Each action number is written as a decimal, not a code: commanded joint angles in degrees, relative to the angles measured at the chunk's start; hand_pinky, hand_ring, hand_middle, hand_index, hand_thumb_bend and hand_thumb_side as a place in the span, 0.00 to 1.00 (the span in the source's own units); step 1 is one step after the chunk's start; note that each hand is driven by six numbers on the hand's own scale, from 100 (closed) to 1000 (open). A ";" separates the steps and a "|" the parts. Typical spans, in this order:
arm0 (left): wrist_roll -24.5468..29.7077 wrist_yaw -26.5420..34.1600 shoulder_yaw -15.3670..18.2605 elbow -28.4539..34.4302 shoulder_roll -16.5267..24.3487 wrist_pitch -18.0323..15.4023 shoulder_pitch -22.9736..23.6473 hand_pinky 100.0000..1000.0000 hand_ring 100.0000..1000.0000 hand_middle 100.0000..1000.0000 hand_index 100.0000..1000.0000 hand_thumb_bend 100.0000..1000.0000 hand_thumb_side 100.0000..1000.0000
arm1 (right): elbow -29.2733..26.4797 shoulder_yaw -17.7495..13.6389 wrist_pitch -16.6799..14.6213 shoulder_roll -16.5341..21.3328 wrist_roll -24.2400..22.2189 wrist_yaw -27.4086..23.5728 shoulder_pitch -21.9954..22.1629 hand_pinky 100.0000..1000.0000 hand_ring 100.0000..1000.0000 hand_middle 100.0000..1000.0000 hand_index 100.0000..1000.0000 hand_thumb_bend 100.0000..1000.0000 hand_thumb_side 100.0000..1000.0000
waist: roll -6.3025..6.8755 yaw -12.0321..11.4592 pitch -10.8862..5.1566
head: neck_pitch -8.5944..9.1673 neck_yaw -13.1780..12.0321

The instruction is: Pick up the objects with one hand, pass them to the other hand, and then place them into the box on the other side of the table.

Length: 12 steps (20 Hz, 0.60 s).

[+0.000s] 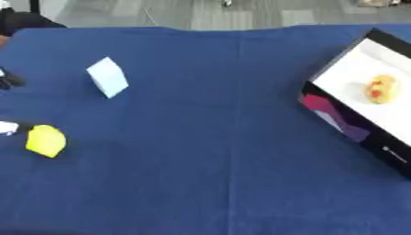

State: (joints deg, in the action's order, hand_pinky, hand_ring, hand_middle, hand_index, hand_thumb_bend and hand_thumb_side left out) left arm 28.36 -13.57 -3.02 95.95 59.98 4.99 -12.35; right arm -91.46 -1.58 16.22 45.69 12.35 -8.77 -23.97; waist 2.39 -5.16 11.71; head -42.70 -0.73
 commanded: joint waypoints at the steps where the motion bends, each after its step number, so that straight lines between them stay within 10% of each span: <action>1: 1.89 0.93 0.98 -0.07 2.59 -0.57 -0.18 0.84 0.78 0.73 0.77 0.58 0.10 | -0.48 -0.77 0.12 2.39 0.20 0.25 -0.33 0.88 0.75 0.80 0.83 0.00 0.30 | 0.47 -0.09 -1.10 | -0.05 0.47; 12: 6.90 -5.02 -1.56 0.59 2.73 -3.44 -0.72 0.83 0.79 0.72 0.76 0.83 0.01 | -0.38 0.09 0.42 2.05 -0.37 0.83 -0.01 0.88 0.75 0.80 0.83 0.00 0.31 | 0.39 0.28 -1.02 | 0.37 0.53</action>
State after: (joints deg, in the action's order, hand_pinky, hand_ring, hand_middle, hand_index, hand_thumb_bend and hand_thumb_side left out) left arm 35.22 -17.36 -4.84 95.83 59.98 2.00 -12.27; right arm -91.41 -1.21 16.59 45.69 12.14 -8.32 -23.60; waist 2.39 -4.90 11.71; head -42.70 -0.26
